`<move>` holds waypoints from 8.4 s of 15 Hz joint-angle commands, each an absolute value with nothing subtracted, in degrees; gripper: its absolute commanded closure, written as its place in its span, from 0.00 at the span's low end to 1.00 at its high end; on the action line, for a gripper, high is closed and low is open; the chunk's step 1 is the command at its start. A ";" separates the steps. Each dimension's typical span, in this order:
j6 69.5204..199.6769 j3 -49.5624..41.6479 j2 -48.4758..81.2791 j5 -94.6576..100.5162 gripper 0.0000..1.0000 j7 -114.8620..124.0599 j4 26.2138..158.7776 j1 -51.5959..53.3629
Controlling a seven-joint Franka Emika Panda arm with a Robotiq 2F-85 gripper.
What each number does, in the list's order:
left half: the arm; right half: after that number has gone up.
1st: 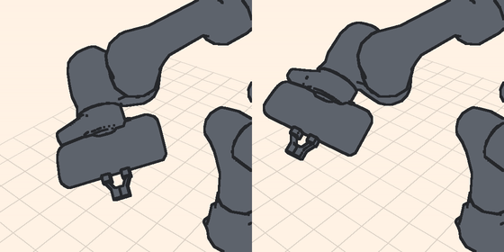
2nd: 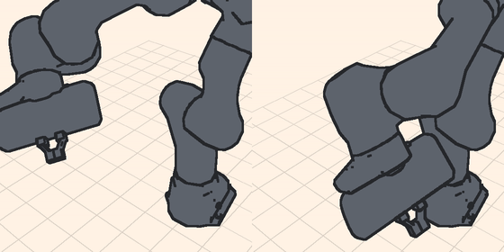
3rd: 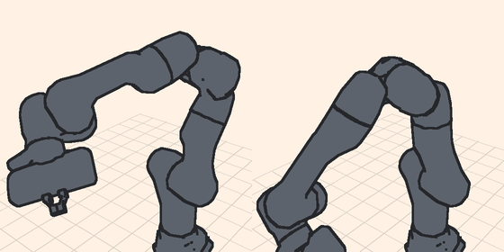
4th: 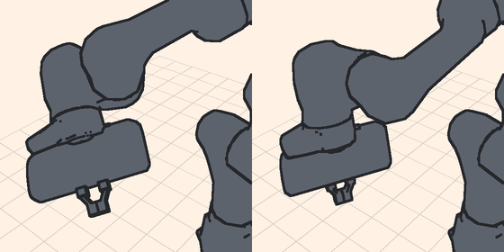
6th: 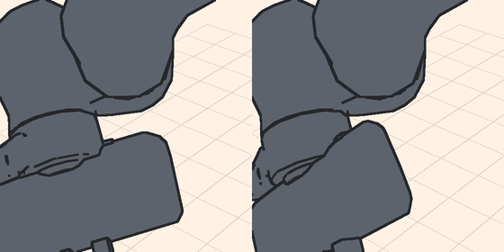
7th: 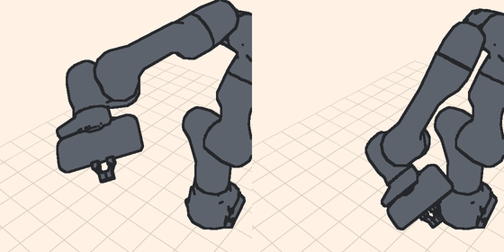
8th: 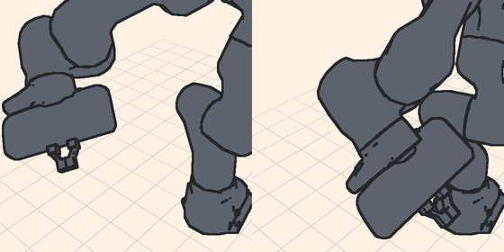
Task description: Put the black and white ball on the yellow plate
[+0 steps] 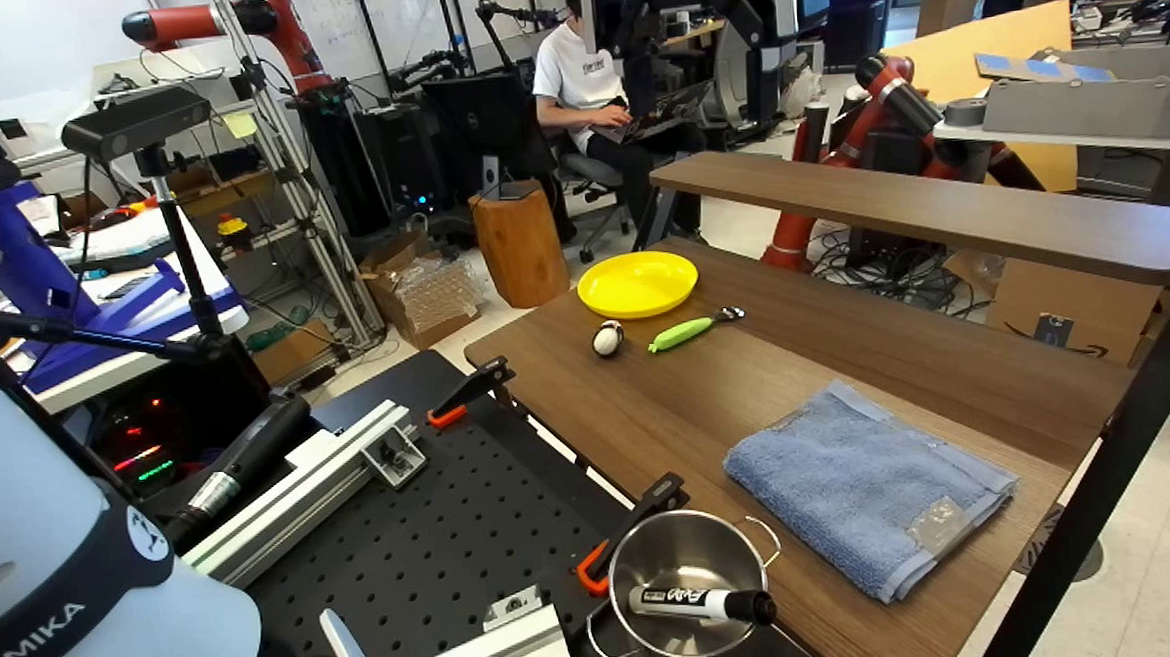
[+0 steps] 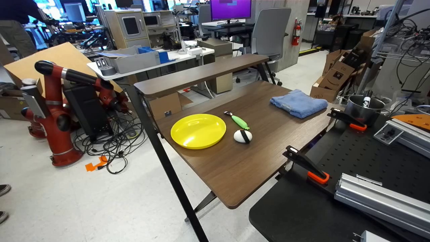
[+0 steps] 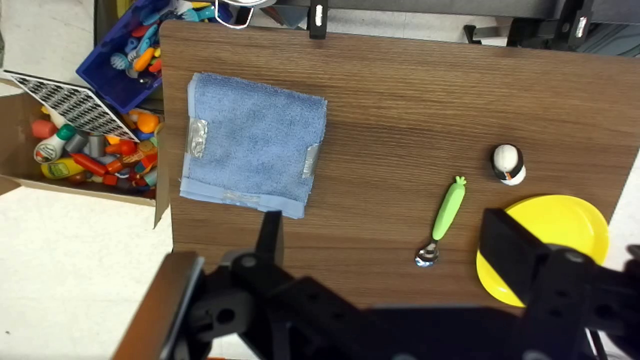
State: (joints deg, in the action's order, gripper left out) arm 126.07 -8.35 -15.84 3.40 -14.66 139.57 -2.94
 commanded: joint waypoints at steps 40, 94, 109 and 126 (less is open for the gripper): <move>149.60 0.38 24.30 1.98 0.00 -5.46 130.20 1.76; 164.91 6.12 32.08 6.81 0.00 -8.85 128.01 5.30; 163.49 4.47 34.28 8.15 0.80 -7.48 125.12 7.39; 166.21 7.66 29.80 5.86 1.00 -10.72 128.06 1.57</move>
State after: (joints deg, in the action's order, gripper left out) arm 164.06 5.31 33.26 6.91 -8.26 124.34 4.24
